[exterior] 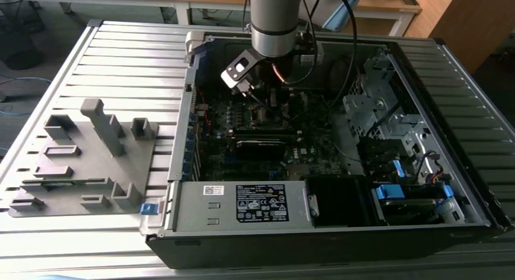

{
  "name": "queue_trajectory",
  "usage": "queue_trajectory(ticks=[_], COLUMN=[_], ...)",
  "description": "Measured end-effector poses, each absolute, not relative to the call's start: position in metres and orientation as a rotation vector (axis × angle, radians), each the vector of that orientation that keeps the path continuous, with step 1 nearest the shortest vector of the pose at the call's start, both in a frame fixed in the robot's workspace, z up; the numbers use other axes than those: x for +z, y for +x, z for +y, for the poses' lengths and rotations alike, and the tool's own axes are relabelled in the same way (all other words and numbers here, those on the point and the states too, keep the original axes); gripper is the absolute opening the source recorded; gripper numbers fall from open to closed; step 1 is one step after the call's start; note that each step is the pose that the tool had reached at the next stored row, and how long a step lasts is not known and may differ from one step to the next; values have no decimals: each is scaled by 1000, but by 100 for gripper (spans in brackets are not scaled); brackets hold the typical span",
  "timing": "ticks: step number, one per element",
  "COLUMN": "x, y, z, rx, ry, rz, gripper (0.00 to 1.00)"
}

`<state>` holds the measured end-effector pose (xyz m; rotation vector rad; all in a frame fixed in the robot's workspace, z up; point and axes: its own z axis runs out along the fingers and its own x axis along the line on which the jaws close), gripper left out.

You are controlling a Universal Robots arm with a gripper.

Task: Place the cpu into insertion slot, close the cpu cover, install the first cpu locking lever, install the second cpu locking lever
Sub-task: 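Place the cpu into insertion slot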

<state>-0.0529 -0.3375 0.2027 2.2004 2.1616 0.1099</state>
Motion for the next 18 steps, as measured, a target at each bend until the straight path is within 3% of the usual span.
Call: queue_trajectory(ticks=[3, 5, 18], x=[203, 203, 202], y=[-53, -53, -53], z=[-337, -337, -337], rx=[110, 110, 94], ry=[2200, 2200, 2208], rz=[2162, 2162, 2169], gripper=[23, 11, 11])
